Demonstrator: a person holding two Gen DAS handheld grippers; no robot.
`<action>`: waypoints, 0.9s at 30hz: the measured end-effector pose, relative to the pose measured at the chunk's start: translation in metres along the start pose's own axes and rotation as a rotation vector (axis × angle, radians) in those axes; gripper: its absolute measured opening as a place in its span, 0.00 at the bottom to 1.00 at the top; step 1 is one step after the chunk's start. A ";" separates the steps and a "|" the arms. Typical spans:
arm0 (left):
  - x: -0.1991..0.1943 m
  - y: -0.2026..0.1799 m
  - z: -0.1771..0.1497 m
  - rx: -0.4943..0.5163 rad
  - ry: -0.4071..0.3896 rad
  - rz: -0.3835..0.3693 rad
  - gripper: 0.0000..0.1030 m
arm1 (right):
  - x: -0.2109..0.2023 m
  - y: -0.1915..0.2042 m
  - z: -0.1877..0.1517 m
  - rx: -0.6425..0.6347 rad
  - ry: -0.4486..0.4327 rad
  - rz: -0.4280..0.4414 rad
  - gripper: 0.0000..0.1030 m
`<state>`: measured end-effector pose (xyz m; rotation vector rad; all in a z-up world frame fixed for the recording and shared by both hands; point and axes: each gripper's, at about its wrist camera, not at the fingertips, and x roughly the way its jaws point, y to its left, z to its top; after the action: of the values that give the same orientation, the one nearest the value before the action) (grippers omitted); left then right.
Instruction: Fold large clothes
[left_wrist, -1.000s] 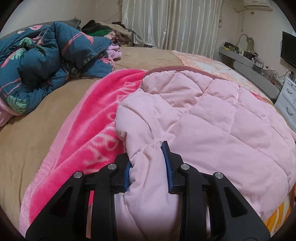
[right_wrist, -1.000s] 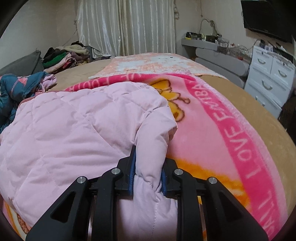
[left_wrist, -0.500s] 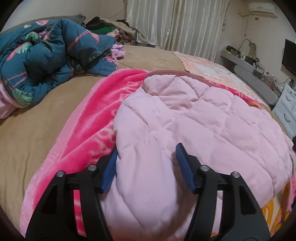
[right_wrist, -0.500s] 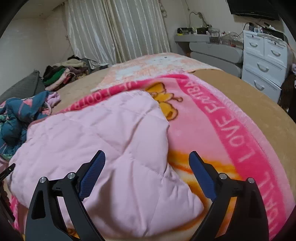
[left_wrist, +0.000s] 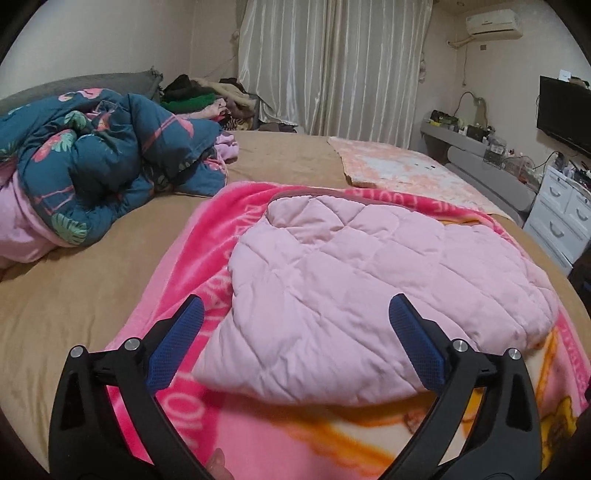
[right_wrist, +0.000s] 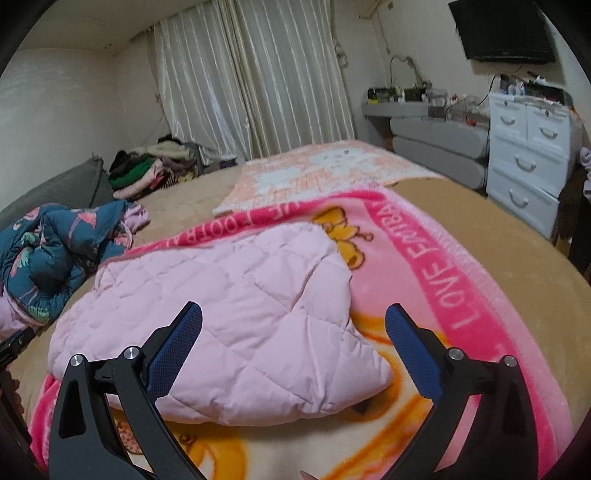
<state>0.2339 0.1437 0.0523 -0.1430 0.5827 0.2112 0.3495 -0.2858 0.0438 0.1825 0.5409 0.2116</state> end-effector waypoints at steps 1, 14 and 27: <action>-0.002 0.000 -0.001 -0.002 0.000 -0.007 0.91 | -0.007 0.000 -0.001 0.007 -0.010 0.005 0.96; -0.041 -0.003 -0.027 -0.028 -0.004 -0.038 0.91 | -0.059 0.002 -0.022 0.061 -0.056 0.001 0.96; -0.027 0.000 -0.073 -0.113 0.114 -0.099 0.91 | -0.052 -0.010 -0.062 0.198 0.041 0.021 0.96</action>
<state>0.1732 0.1249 0.0073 -0.2935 0.6757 0.1407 0.2745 -0.3010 0.0152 0.3769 0.6009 0.1822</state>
